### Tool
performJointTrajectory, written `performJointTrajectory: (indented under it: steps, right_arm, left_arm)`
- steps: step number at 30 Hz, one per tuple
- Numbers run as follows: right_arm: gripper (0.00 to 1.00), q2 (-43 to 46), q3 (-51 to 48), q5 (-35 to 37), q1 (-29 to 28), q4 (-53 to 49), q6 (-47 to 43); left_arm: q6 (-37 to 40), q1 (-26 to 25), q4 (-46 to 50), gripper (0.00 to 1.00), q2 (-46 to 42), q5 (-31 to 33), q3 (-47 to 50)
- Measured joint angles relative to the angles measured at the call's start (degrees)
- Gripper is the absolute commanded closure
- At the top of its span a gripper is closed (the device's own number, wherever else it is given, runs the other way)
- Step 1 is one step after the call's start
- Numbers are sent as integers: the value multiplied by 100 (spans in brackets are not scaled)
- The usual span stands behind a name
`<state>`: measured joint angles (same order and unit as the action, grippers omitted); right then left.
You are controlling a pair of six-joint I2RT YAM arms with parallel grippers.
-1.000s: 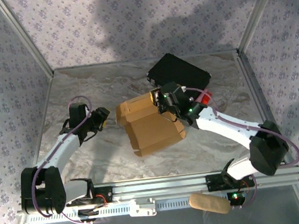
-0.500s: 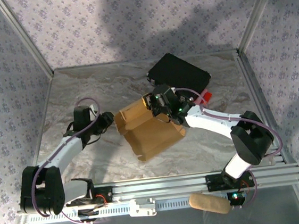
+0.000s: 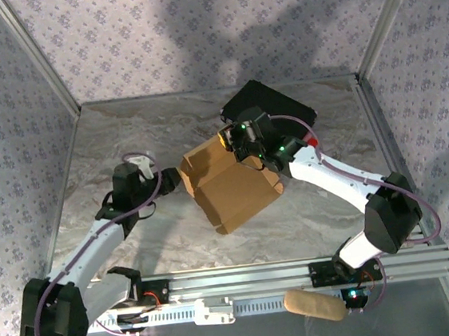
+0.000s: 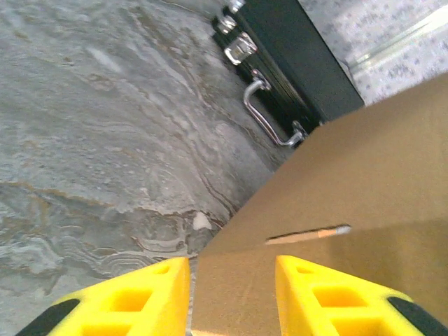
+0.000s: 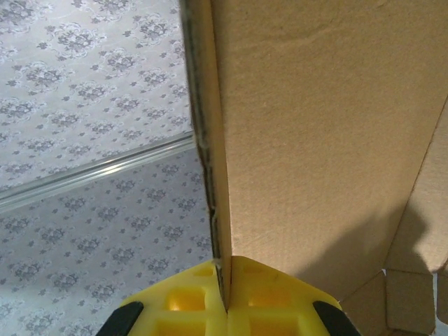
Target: Fold the paper box
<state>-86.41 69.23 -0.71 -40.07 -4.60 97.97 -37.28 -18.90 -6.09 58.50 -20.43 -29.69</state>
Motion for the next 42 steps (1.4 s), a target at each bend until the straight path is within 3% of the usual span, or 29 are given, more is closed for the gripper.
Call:
performJointTrajectory:
  steps: [22,42]
  right_arm:
    - [100,-378,-321,-214,26,470,-55]
    - [100,-778,-1346,-374,-7,2529,-577]
  left_arm:
    - [643,-968,-221,52,-39,1049,575]
    - [619,-1119,-448,50,-50,1499,1126]
